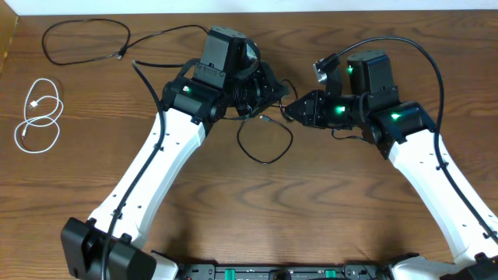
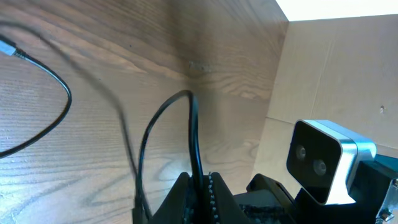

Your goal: Untangle cables

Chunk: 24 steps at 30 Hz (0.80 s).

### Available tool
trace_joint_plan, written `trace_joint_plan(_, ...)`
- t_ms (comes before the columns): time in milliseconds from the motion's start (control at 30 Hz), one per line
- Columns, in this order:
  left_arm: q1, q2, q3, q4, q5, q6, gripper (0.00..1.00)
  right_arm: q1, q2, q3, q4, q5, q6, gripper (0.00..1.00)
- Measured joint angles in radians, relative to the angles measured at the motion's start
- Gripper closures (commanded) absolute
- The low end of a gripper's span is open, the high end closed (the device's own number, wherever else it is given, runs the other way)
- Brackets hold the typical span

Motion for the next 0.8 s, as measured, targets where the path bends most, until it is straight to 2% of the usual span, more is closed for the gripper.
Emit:
trace_joint_plan(400,0.0,0.0,0.0,0.0,-0.011,0.005,0.93,0.007,0.0,0.0,-0.008,0.004,0.006,0.98)
trace_joint_plan(567,0.005,0.0,0.0,-0.046,-0.047,0.042,0.92,-0.015,0.0,0.0,-0.093,0.059,0.008,0.99)
trace_joint_plan(700,0.005,0.0,0.0,-0.053,-0.058,0.031,0.92,-0.025,0.0,0.0,-0.12,0.098,0.004,0.93)
trace_joint_plan(800,0.005,0.0,0.0,-0.052,-0.061,-0.058,0.92,-0.025,0.0,0.0,-0.128,0.1,-0.038,0.85)
